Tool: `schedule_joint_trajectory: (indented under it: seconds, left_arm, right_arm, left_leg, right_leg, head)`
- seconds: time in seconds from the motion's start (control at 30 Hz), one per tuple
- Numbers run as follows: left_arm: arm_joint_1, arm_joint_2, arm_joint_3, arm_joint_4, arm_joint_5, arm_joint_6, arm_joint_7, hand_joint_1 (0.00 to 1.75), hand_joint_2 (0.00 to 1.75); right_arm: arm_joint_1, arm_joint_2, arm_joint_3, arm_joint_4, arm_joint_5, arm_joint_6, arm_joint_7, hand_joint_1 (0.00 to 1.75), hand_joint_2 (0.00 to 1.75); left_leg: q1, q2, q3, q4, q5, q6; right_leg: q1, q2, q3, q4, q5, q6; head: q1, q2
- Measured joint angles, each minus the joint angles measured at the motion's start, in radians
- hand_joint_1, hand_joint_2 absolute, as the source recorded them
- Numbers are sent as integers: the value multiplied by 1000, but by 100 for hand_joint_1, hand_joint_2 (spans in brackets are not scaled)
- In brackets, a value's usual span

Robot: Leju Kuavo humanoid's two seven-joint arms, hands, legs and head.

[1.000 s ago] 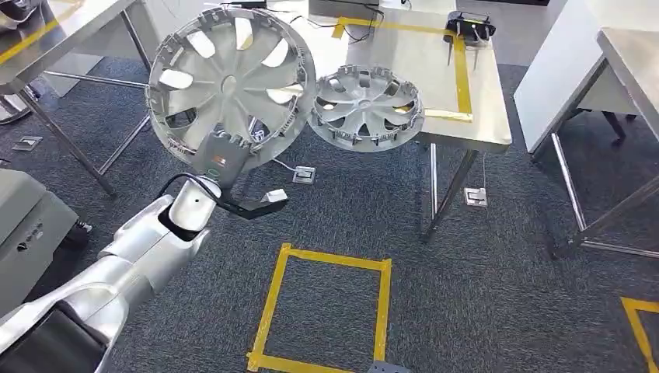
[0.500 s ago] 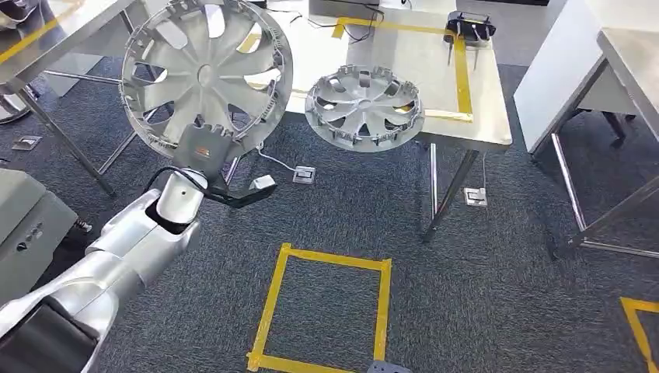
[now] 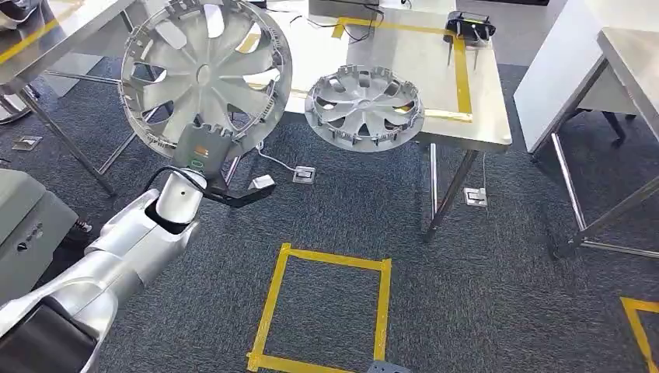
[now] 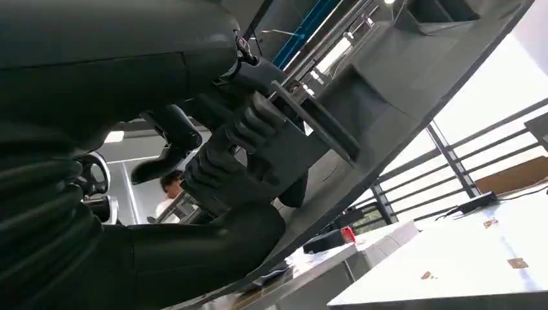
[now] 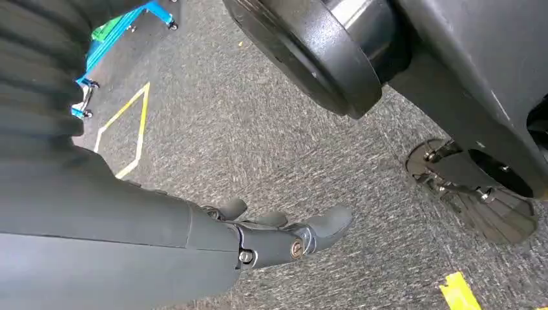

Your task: Take the parts from the cabinet and place them on the table.

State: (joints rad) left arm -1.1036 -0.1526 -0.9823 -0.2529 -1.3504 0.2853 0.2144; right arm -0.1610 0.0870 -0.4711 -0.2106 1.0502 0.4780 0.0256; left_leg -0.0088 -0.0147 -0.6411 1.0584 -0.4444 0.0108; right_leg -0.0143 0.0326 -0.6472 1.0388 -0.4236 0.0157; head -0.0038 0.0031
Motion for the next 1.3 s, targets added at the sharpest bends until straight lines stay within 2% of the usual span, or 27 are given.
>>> schedule_joint_trajectory:
  seconds: [0.37, 0.57, 0.7, 0.77, 0.8, 0.83, 1.07, 1.2, 1.27, 1.3]
  left_arm:
    - [0, 0, 0, 1, 0, 0, -1, 175, 175]
    - [2, -11, 0, 3, -1, -22, -13, 175, 175]
    - [2, -14, 0, 3, -2, -23, -13, 175, 175]
    - [1, -14, 0, 2, -2, -23, -14, 175, 175]
    - [2, -16, 0, 2, -2, -23, -14, 175, 175]
    - [1, -16, 0, 2, -2, -23, -15, 175, 175]
    - [3, -17, 0, 7, -3, -28, -22, 175, 175]
    - [3, -16, 0, 9, -4, -33, -23, 175, 175]
    - [3, -16, 0, 10, -4, -33, -23, 175, 175]
    - [3, -18, 0, 9, -4, -33, -23, 175, 175]
  right_arm:
    - [0, 0, 0, 0, 0, 0, 0, 0, 175]
    - [3, 0, 0, 0, -2, 0, 2, 0, 175]
    - [4, 0, 0, 0, -3, 0, 2, 0, 175]
    - [4, 1, 0, 0, -3, 0, 2, 0, 175]
    - [4, 1, 0, 0, -3, 0, 2, 0, 175]
    - [4, 1, 0, 0, -3, 0, 0, 0, 175]
    - [4, 2, 0, 0, -3, 0, 0, 0, 175]
    - [5, 3, 0, 0, -3, 0, 0, 0, 175]
    - [5, 3, 0, 0, -3, 0, 0, 0, 175]
    - [5, 3, 0, 0, -3, 0, 0, 0, 175]
  left_leg:
    - [0, 0, 0, 0, 0, 0]
    - [-4, -1, -1, 1, -1, 1]
    - [-9, -1, -1, 4, -2, 9]
    - [-11, 0, -2, 2, -1, 14]
    - [-7, 0, 2, -8, 6, 9]
    - [-6, -1, 1, -8, 6, 9]
    - [-9, -1, -5, -2, 6, 14]
    - [-13, -1, -7, 0, 5, 22]
    - [-14, -1, -7, -1, 7, 28]
    - [-7, 3, -1, -12, 13, 36]
  right_leg:
    - [0, 0, 0, 0, 0, 0]
    - [-4, 0, 0, -1, 2, 3]
    - [-8, 0, 0, -1, 3, 8]
    - [-10, 1, 2, -7, 5, 14]
    - [-8, 0, 3, -3, 0, 6]
    - [-7, 0, 2, -9, 8, -13]
    - [-9, -1, 3, -16, 12, 8]
    - [-12, 0, 3, -17, 13, 20]
    - [-14, 1, 4, -22, 16, 27]
    - [-13, 2, 4, -20, 14, 31]
  head:
    - [0, 0]
    - [0, 0]
    - [0, 0]
    - [0, 0]
    - [0, 0]
    - [0, 0]
    - [0, 0]
    - [0, 0]
    - [0, 0]
    - [0, 0]
